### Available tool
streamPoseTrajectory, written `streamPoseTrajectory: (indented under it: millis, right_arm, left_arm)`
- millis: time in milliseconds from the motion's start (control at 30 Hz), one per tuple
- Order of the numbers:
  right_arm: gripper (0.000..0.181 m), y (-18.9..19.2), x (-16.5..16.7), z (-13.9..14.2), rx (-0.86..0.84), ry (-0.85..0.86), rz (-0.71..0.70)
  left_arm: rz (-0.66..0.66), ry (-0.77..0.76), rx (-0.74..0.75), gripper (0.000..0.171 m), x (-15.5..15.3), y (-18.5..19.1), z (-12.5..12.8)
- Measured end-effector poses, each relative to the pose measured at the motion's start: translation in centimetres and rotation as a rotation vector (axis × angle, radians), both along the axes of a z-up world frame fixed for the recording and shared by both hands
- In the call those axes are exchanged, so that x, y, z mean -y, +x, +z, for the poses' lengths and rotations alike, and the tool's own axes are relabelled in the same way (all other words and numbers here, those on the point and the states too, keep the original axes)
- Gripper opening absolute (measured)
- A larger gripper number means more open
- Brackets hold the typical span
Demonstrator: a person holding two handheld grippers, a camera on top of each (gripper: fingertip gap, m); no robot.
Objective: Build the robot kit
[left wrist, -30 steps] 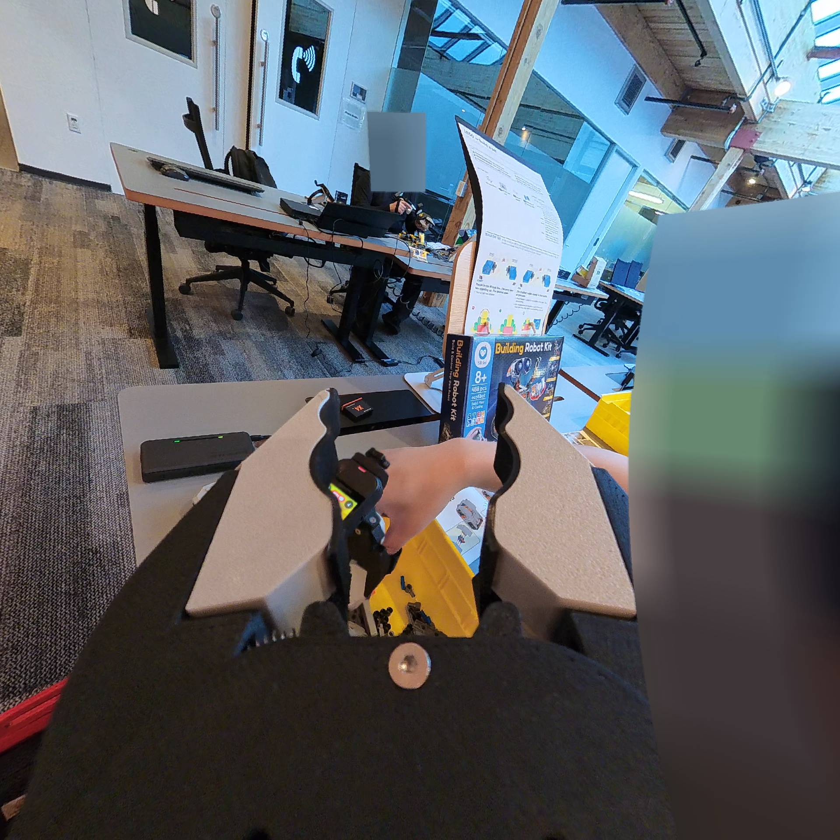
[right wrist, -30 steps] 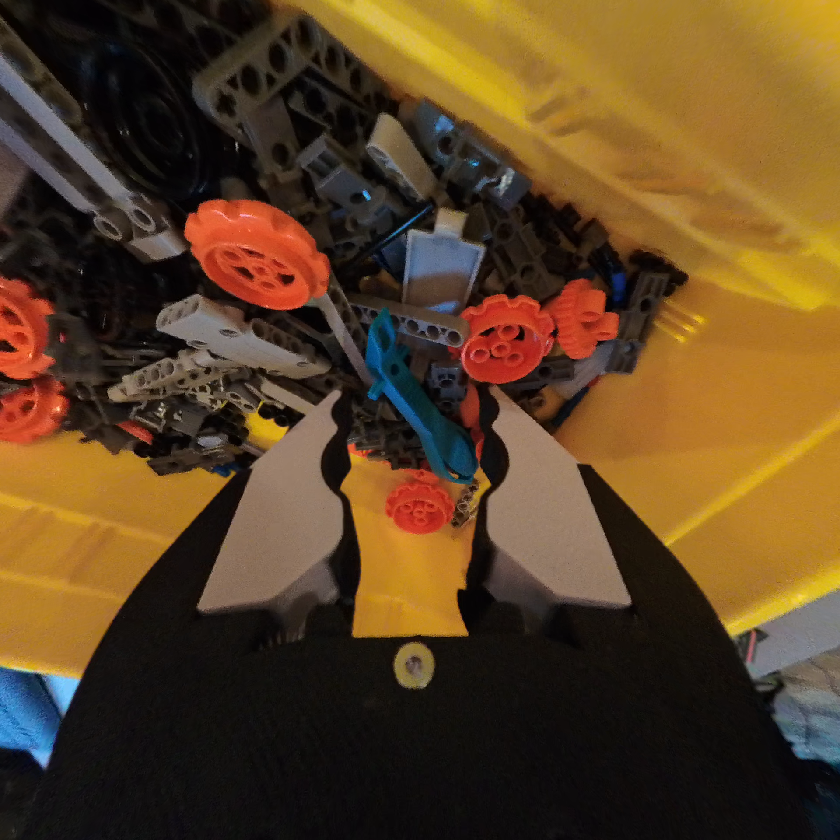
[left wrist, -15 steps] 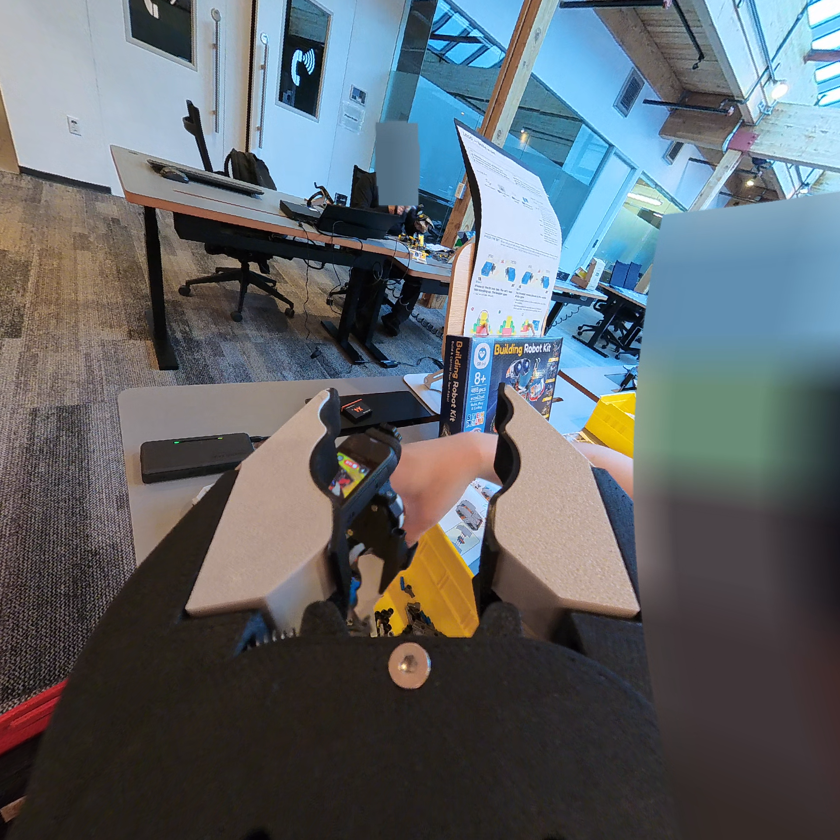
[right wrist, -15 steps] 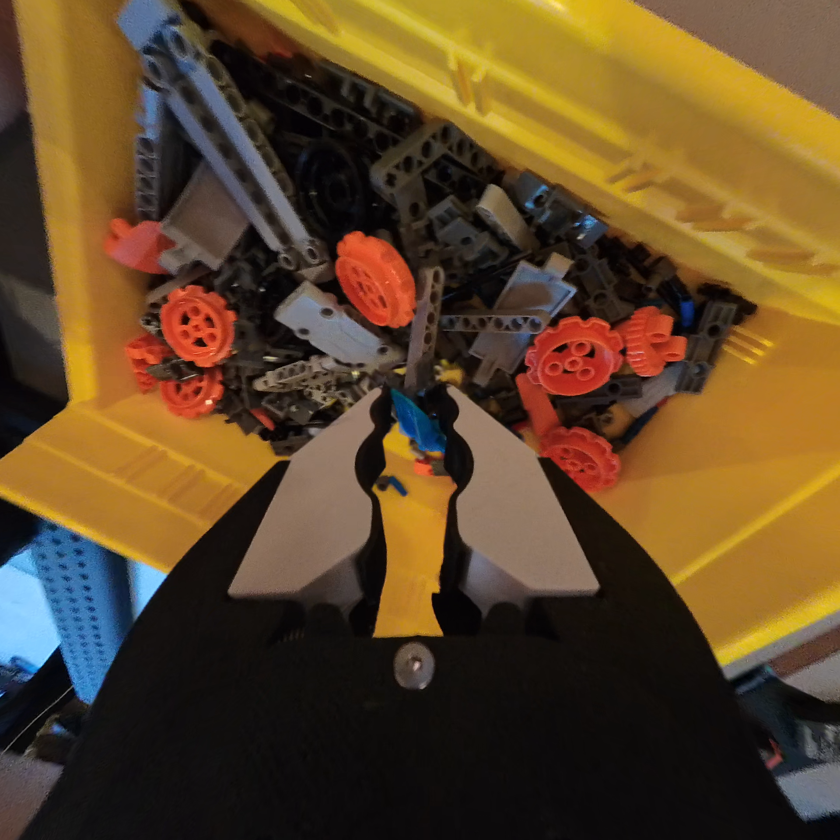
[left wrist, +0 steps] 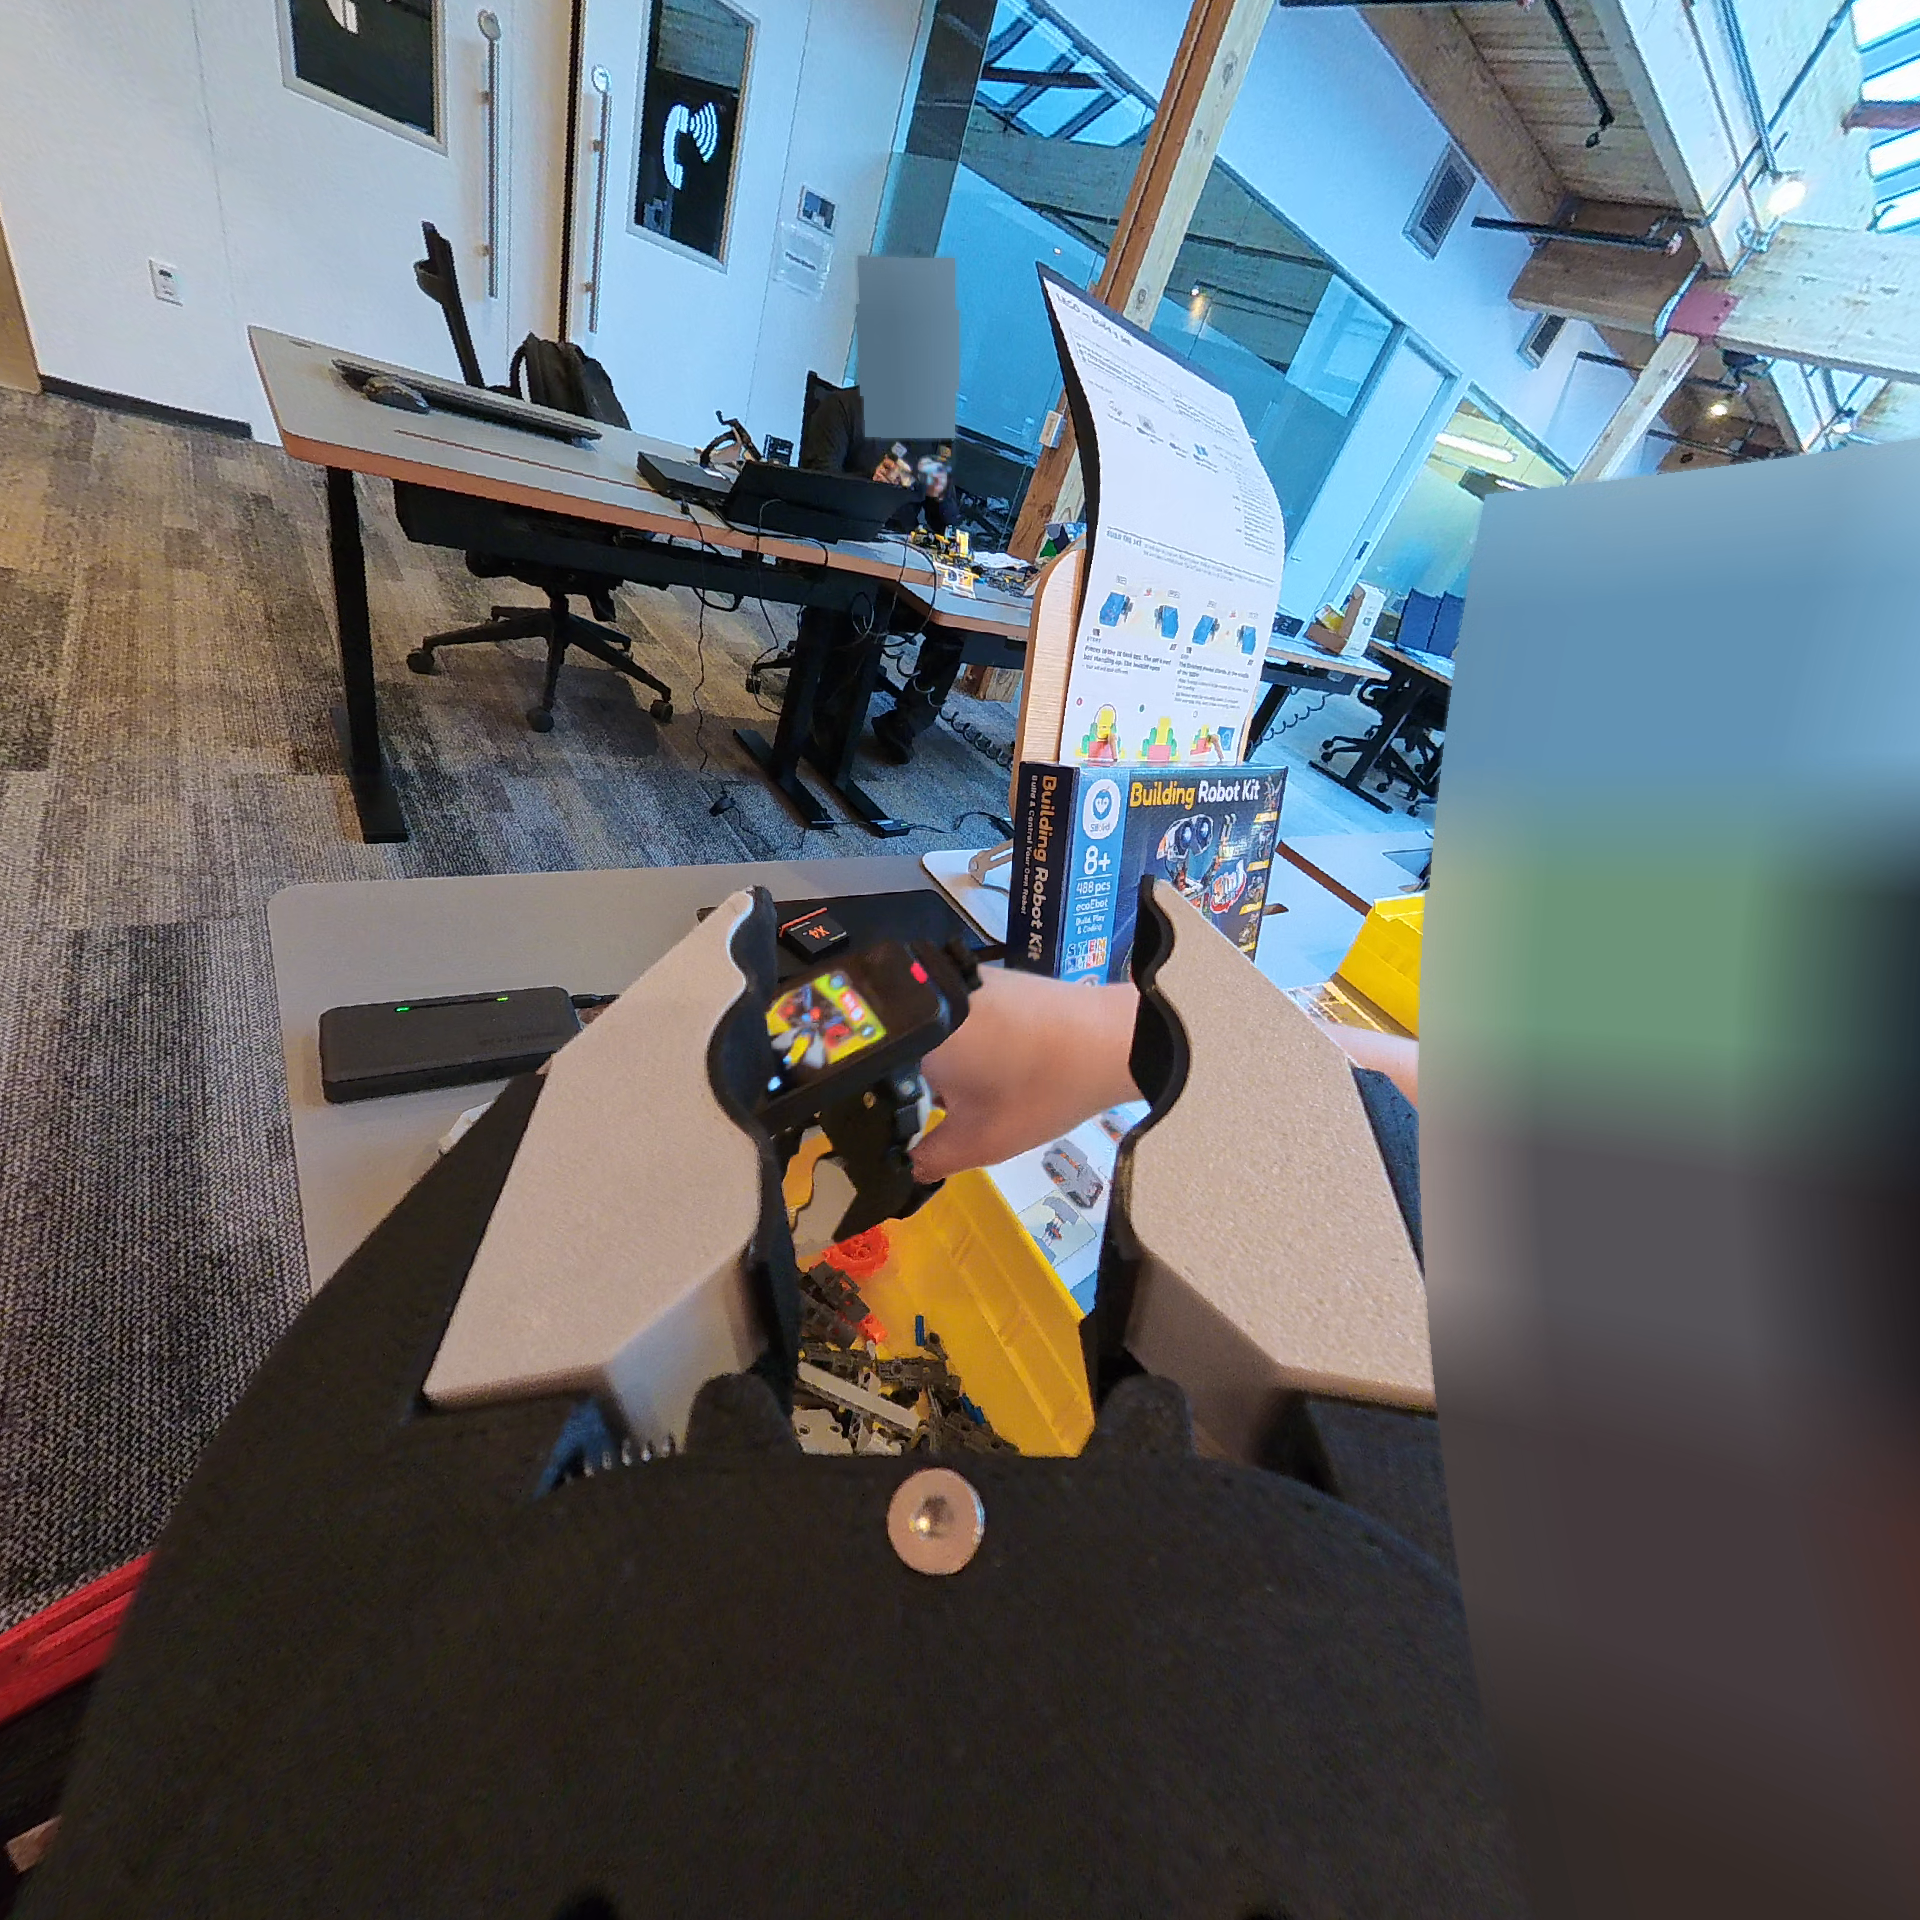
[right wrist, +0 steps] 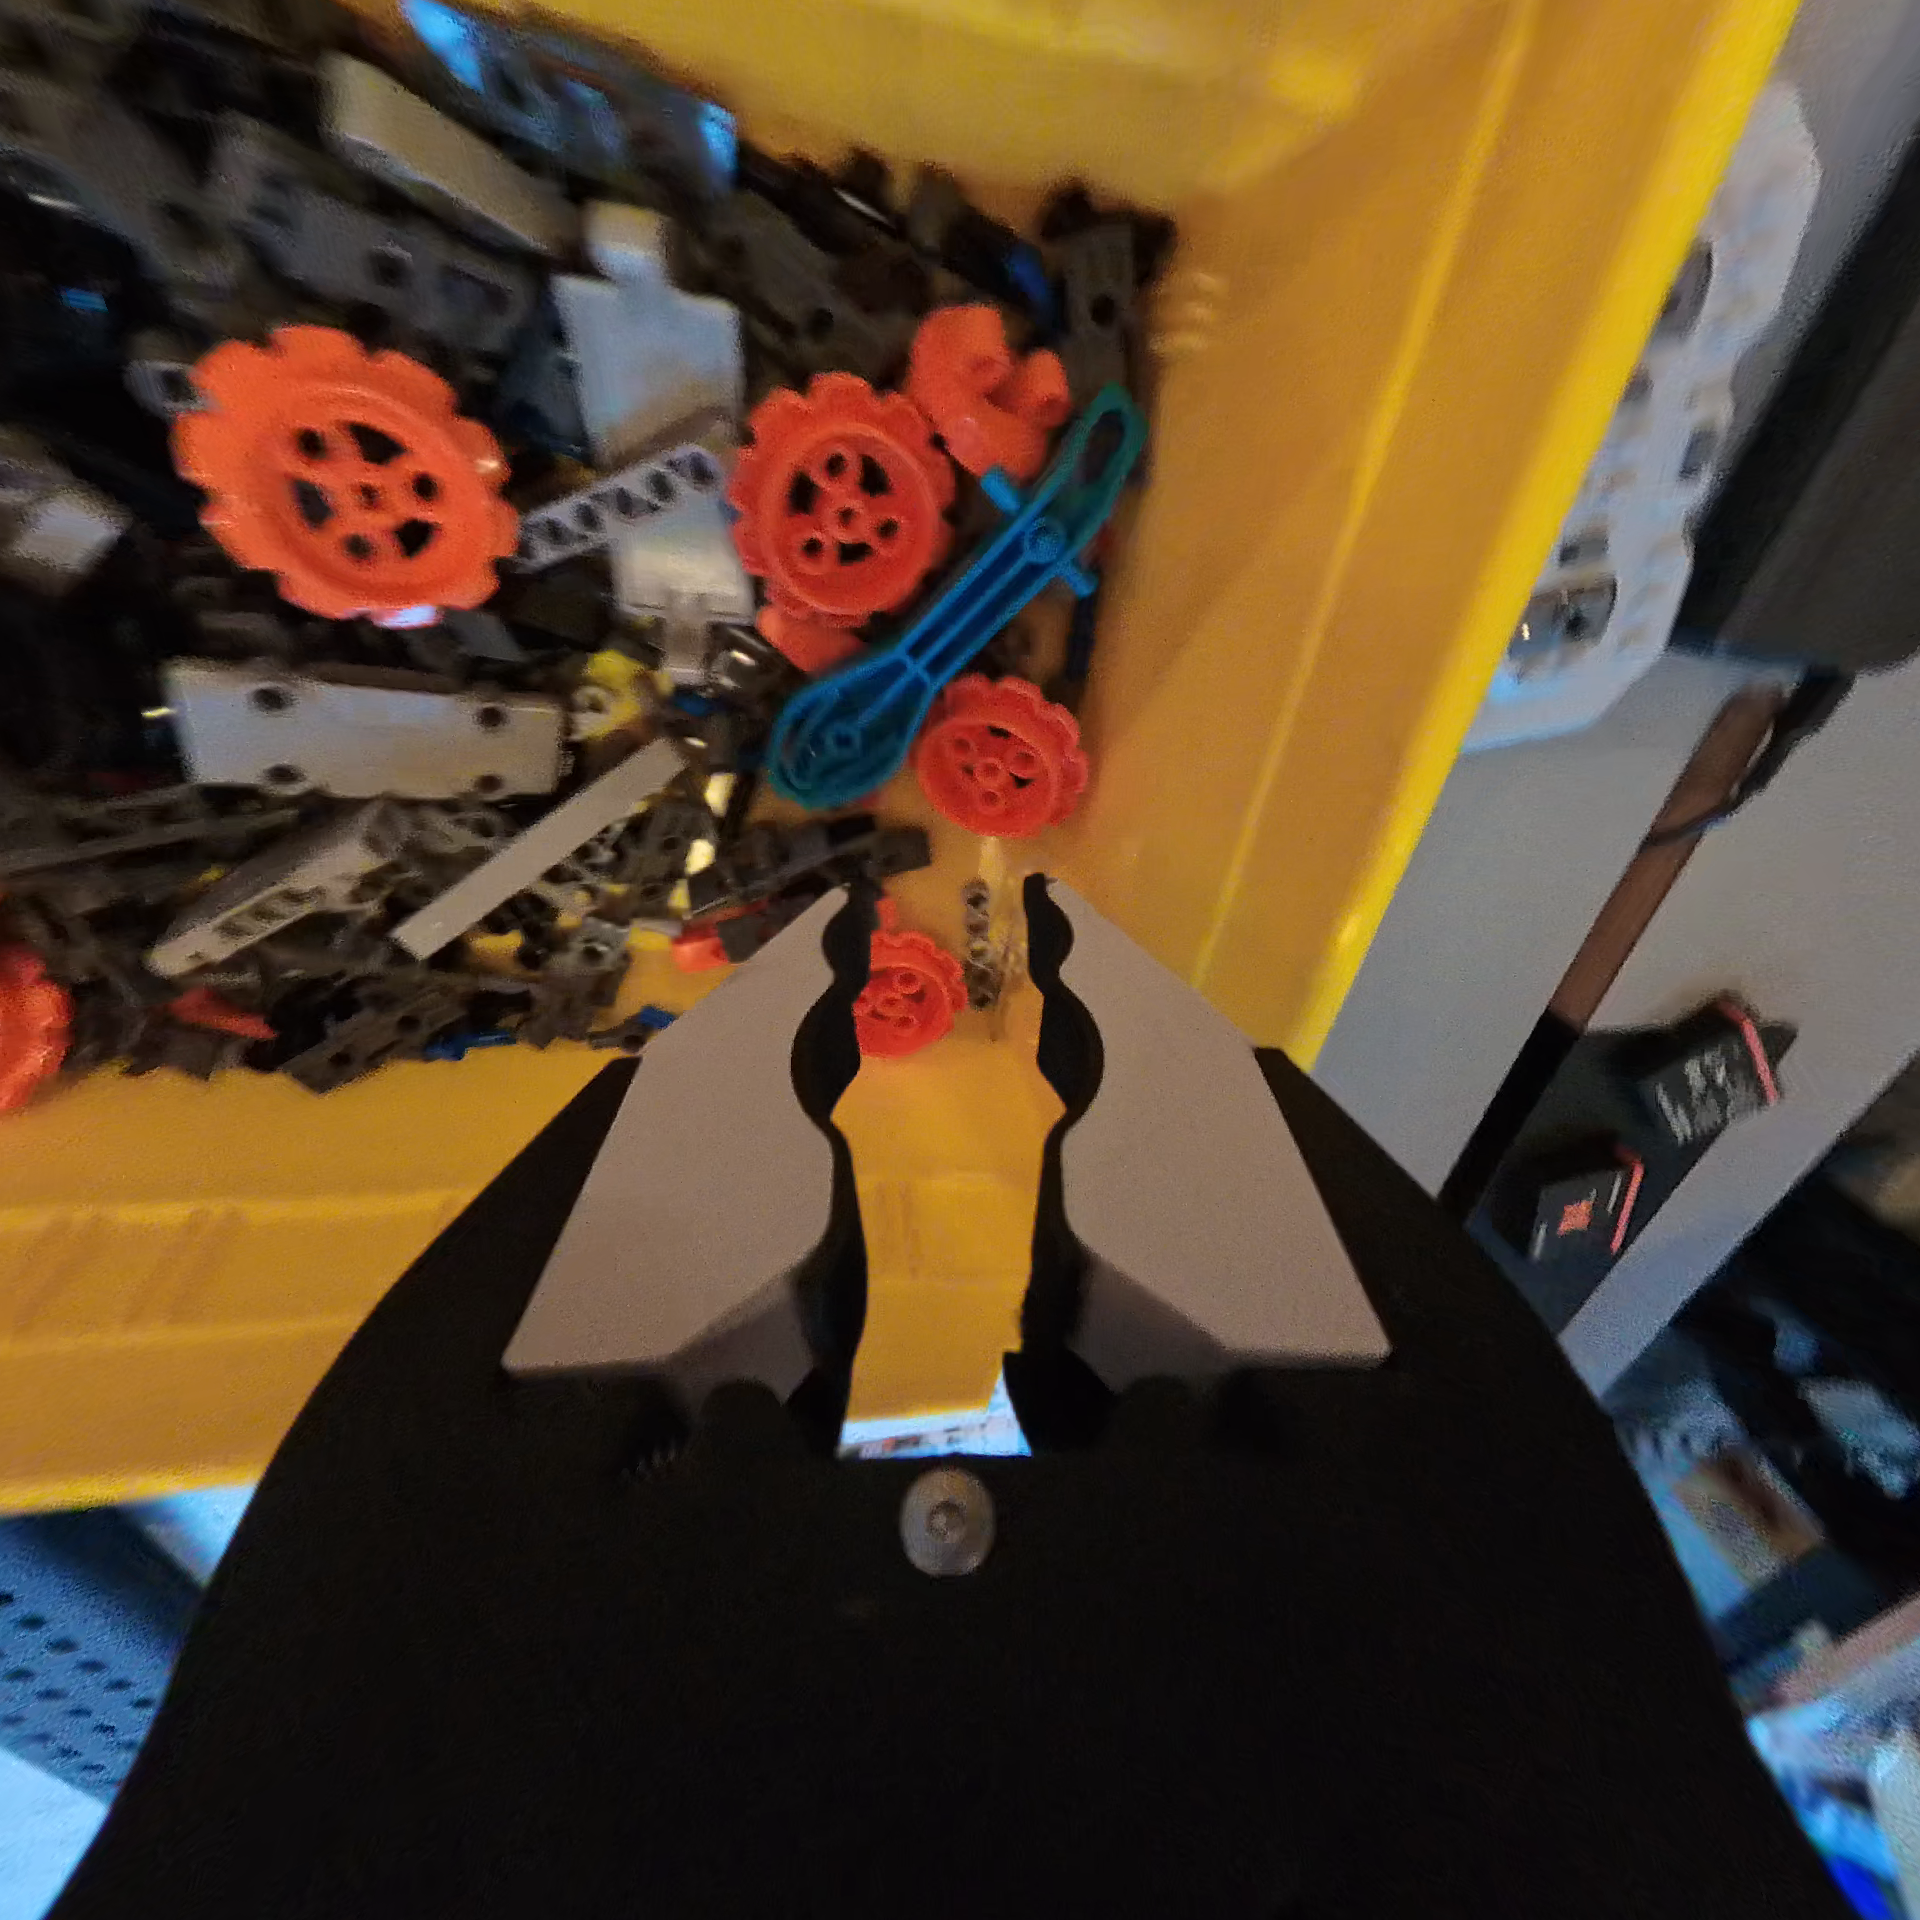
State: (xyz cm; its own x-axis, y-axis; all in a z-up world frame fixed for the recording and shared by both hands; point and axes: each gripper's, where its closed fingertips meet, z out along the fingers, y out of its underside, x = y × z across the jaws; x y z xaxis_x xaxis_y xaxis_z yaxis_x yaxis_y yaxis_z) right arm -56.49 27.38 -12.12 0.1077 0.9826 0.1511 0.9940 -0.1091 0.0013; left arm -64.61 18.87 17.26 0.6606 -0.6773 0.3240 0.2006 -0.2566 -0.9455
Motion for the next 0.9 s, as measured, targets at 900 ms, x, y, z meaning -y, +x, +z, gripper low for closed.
streamPoseTrajectory:
  millis: [900]
  right_arm:
    - [0.018,1.6,-0.8,-2.1,0.048,0.024,-0.089]
  left_arm:
    - [-0.012,0.009,0.012,0.066,0.4,-0.1,0.3]
